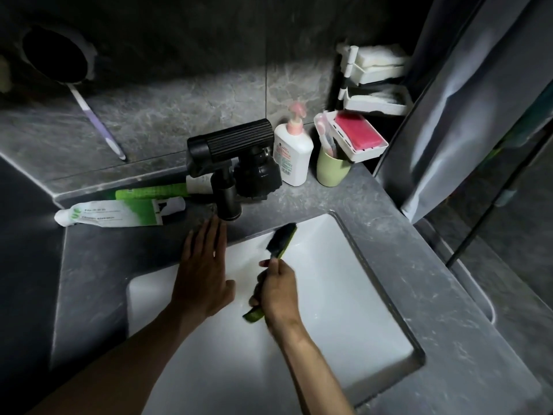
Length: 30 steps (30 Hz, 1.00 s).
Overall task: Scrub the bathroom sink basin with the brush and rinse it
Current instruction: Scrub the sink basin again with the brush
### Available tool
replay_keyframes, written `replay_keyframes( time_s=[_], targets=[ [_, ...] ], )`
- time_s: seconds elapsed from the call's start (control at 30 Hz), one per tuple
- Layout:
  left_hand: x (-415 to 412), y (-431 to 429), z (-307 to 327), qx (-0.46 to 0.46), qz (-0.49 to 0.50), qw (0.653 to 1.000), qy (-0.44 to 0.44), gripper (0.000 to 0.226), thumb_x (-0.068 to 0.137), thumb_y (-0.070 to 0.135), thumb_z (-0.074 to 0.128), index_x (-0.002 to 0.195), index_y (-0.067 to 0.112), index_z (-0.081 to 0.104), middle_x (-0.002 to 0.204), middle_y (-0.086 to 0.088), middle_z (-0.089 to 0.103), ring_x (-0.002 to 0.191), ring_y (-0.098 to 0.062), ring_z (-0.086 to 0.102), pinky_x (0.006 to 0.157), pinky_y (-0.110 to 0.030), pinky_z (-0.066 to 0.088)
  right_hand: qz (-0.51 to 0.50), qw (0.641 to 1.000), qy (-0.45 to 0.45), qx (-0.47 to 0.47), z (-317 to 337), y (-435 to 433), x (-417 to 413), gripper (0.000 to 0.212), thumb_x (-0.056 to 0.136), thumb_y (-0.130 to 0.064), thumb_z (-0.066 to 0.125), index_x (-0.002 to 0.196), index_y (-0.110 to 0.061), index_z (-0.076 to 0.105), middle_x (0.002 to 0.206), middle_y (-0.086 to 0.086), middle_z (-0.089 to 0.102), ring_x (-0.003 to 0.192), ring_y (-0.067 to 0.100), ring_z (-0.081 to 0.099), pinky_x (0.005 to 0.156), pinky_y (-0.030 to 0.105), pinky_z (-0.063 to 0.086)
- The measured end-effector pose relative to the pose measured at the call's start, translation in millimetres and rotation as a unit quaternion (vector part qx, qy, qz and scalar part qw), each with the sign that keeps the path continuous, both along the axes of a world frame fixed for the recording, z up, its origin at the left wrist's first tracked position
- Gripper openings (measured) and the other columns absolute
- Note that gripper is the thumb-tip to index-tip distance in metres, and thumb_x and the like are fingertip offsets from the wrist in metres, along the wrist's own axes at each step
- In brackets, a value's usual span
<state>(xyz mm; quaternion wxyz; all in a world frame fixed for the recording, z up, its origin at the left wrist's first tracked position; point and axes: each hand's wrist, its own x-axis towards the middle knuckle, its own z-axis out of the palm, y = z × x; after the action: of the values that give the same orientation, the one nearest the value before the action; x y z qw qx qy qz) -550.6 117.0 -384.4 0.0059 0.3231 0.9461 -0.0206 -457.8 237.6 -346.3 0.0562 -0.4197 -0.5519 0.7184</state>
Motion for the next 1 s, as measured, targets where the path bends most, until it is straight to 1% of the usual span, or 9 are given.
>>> replay_keyframes(
  time_s=[0.13,0.3,0.37,0.47,0.6,0.67,0.8,0.87,1.0],
  targets=[
    [-2,1,0,-0.003,0.001,1.0,0.002,0.12,0.06,0.035,0.066,0.162,0.004,0.01,0.169,-0.019,0.004,0.157,-0.034,0.007,0.125,-0.053,0.015,-0.093,0.995,-0.021,0.032,2,57,-25,0.034,0.107,-0.027,0.026,0.101,-0.005,0.051,0.066,0.006,0.045,0.032,0.01,0.044,0.043,0.026,0.043],
    [-1,1,0,-0.001,0.005,1.0,-0.004,0.122,0.059,0.034,0.069,0.161,0.002,0.011,0.169,-0.02,0.006,0.156,-0.035,0.011,0.124,-0.055,0.019,0.04,0.994,-0.048,0.086,-9,13,-3,0.026,0.105,-0.03,0.03,0.092,-0.015,0.048,0.088,0.013,0.055,0.055,0.028,0.058,0.045,0.029,0.048],
    [-1,1,1,0.001,-0.001,1.0,-0.003,0.123,0.059,0.034,0.069,0.161,0.002,0.01,0.169,-0.02,0.006,0.156,-0.035,0.01,0.124,-0.055,0.019,0.021,0.992,-0.06,0.111,-11,27,-10,0.023,0.103,-0.023,0.032,0.087,-0.017,0.047,0.09,0.016,0.056,0.059,0.031,0.059,0.044,0.03,0.049],
    [-1,1,0,-0.002,-0.001,1.0,0.002,0.121,0.061,0.034,0.068,0.161,0.002,0.01,0.169,-0.019,0.005,0.157,-0.035,0.009,0.124,-0.054,0.018,-0.053,0.992,-0.058,0.095,-5,60,-26,0.022,0.102,-0.018,0.032,0.086,-0.015,0.047,0.088,0.013,0.053,0.05,0.024,0.053,0.045,0.028,0.048],
    [0,1,0,0.0,0.002,1.0,0.005,0.119,0.06,0.033,0.066,0.161,0.001,0.011,0.169,-0.02,0.006,0.156,-0.035,0.01,0.124,-0.054,0.017,0.074,0.989,-0.074,0.102,-5,20,-2,0.021,0.103,-0.02,0.032,0.09,-0.013,0.046,0.084,0.013,0.054,0.049,0.024,0.054,0.043,0.029,0.049],
    [0,1,1,-0.001,0.0,1.0,0.009,0.12,0.059,0.033,0.067,0.161,0.001,0.012,0.169,-0.02,0.007,0.156,-0.035,0.011,0.125,-0.053,0.016,0.097,0.989,-0.07,0.092,-4,18,3,0.022,0.104,-0.023,0.031,0.092,-0.014,0.047,0.084,0.012,0.053,0.048,0.023,0.053,0.043,0.027,0.047],
    [0,2,0,0.005,-0.004,1.0,0.013,0.12,0.058,0.031,0.068,0.161,0.002,0.013,0.169,-0.02,0.008,0.156,-0.035,0.011,0.125,-0.053,0.016,-0.016,0.996,-0.042,0.074,1,59,-12,0.024,0.103,-0.022,0.029,0.092,-0.012,0.048,0.074,0.009,0.049,0.035,0.013,0.047,0.046,0.029,0.044],
    [1,1,-1,0.001,-0.002,1.0,0.015,0.12,0.059,0.032,0.067,0.161,0.002,0.012,0.169,-0.02,0.007,0.156,-0.035,0.011,0.125,-0.053,0.016,0.029,0.996,-0.048,0.075,-1,51,-5,0.023,0.103,-0.021,0.029,0.094,-0.012,0.048,0.077,0.01,0.05,0.038,0.015,0.048,0.045,0.028,0.044],
    [2,0,-1,-0.002,-0.002,1.0,0.017,0.119,0.06,0.032,0.066,0.161,0.002,0.009,0.169,-0.02,0.005,0.156,-0.035,0.009,0.126,-0.053,0.014,0.218,0.964,-0.133,0.077,-14,29,43,0.024,0.102,-0.024,0.033,0.111,-0.016,0.054,0.082,0.006,0.054,0.052,0.019,0.048,0.046,0.026,0.045]
  ],
)
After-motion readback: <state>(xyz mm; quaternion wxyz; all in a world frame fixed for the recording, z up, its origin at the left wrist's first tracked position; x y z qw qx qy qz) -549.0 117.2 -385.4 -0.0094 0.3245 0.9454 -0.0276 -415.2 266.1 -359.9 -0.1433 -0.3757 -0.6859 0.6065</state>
